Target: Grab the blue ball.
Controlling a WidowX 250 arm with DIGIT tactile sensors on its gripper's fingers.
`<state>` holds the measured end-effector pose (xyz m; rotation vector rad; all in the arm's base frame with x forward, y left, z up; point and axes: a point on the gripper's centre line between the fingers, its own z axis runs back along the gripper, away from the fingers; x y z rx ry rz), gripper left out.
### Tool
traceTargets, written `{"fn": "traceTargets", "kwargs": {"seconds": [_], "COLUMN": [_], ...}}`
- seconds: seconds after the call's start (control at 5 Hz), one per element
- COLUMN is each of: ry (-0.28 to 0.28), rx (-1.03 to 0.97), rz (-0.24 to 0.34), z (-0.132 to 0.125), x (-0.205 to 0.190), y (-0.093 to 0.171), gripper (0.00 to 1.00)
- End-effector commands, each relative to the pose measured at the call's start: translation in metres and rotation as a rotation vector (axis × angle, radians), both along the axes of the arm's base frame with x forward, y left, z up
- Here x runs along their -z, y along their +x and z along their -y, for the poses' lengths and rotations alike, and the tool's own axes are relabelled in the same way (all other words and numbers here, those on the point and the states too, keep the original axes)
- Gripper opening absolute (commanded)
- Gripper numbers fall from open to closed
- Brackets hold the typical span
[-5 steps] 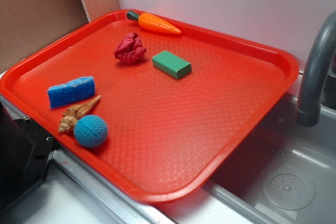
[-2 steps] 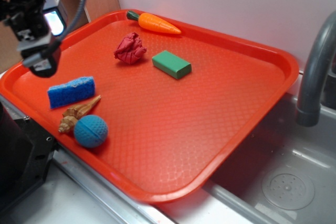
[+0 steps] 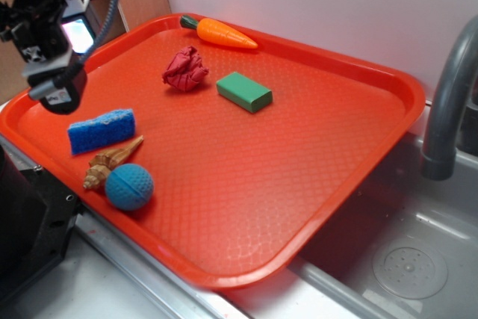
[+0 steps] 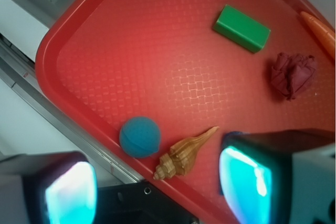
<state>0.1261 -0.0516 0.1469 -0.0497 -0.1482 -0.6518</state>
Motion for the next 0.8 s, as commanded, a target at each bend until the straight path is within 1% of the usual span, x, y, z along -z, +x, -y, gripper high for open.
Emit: {"fn": "traceTargets", "kwargs": {"seconds": [0.0, 0.2, 0.4, 0.6], "ry": [0.001, 0.008, 0.008, 0.003], "rx": [0.086, 0.145, 0.184, 0.205], "rz": [-0.028, -0.058, -0.075, -0.107], "z": [0.001, 0.004, 0.006, 0.007], "x": [0.041, 0.065, 0.083, 0.103], "y": [-0.005, -0.015, -0.020, -0.011], "gripper": [1.00, 1.00, 1.00, 1.00]}}
